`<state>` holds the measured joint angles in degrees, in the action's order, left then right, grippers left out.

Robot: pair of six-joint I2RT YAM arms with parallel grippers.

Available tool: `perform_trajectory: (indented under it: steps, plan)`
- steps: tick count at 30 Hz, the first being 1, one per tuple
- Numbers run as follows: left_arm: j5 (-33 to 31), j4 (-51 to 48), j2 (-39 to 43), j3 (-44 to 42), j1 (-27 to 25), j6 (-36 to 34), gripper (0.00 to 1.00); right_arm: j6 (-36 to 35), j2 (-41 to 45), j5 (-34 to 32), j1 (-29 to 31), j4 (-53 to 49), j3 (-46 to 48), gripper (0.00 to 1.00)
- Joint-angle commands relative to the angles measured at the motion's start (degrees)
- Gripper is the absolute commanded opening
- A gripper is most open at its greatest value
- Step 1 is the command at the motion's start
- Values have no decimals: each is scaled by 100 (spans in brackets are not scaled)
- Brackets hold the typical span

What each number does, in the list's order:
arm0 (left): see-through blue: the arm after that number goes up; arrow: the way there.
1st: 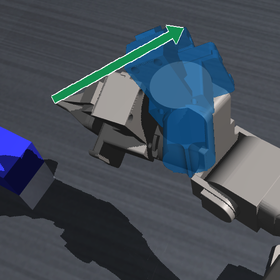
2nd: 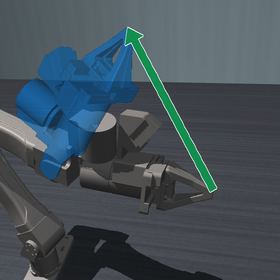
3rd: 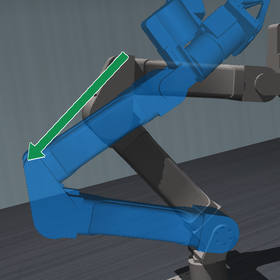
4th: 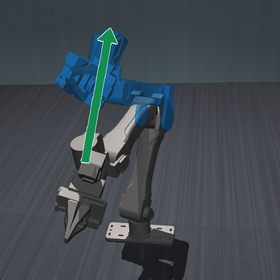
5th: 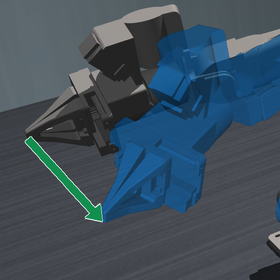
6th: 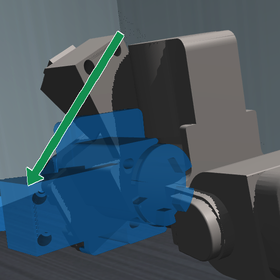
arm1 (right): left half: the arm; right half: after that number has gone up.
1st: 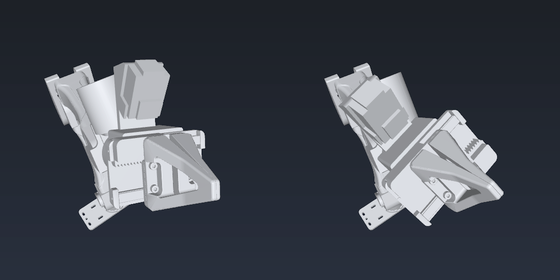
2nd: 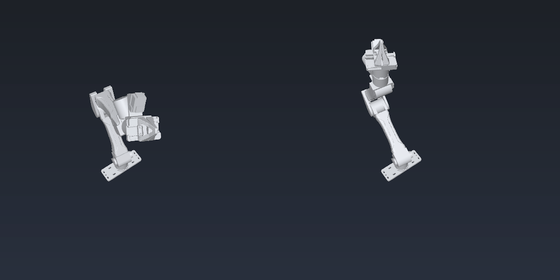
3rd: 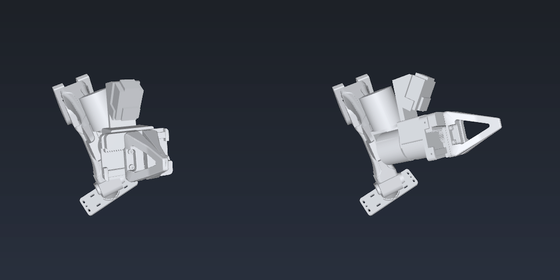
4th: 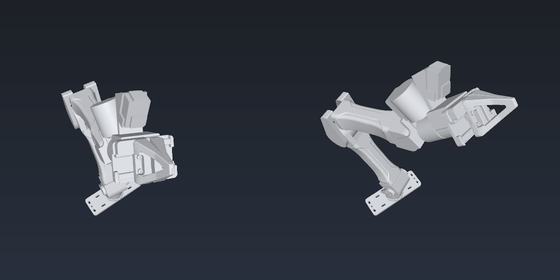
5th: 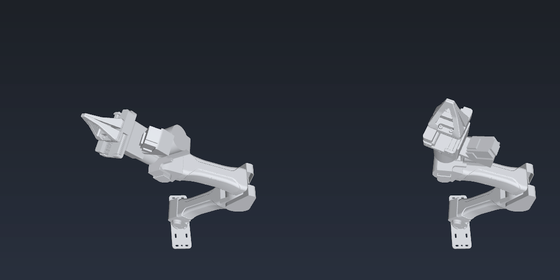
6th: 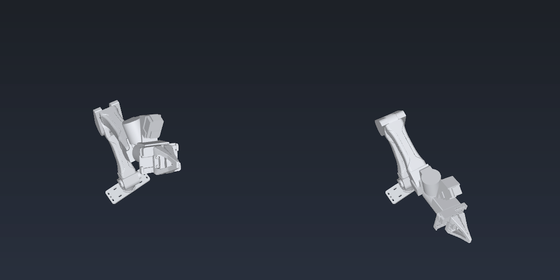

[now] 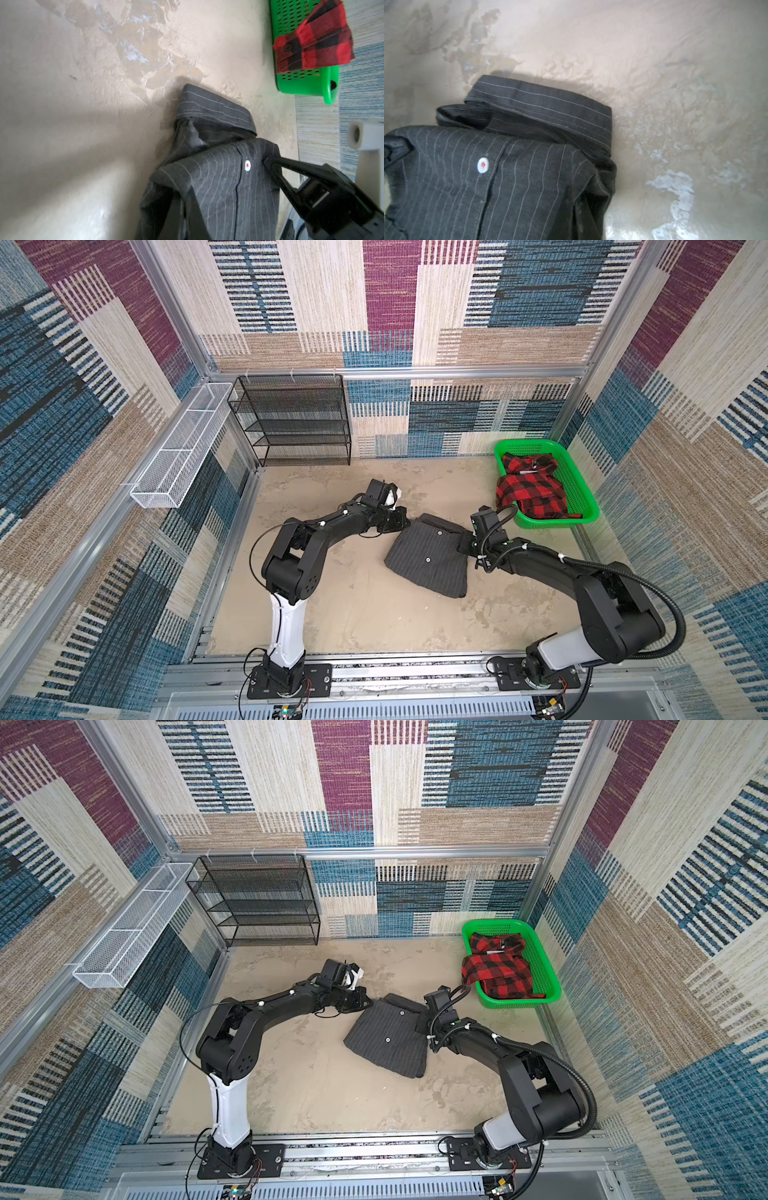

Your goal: Fold and stack the long sleeve shirts

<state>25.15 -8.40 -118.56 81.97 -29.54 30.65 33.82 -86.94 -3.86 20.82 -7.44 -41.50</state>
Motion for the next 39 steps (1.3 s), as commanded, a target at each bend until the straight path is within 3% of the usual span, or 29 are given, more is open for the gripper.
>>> perform_trajectory:
  steps: [1,3,8,12,15,17,22,27,33,39]
  plan:
    - [-420,-65,-291,398,-34,-60,3,168,-302,-243,-38,-30,-32,12]
    - [-465,-177,-353,488,-29,-36,16,141,-327,-133,-43,-170,-125,22]
    - [-650,-428,113,280,1,-42,59,13,522,54,-4,-767,-209,40]
    - [-638,-1017,780,83,137,-92,68,74,1331,-6,187,-1718,-337,47]
    - [-560,-1579,1361,-216,308,-180,69,283,1725,111,385,-1970,-346,47]
    - [-288,-1626,1779,-598,443,-192,67,353,1726,237,564,-1818,-393,41]
    - [406,-1166,2544,-1667,498,-104,54,47,864,750,947,-1065,-843,27]
    - [755,-246,3053,-2563,439,384,46,-142,270,909,968,-731,-1057,24]
    - [1075,296,3178,-3239,339,647,48,-202,-460,1287,731,-175,-881,22]
    - [978,1083,2603,-3120,-33,874,49,-257,-1161,1426,397,77,-588,19]
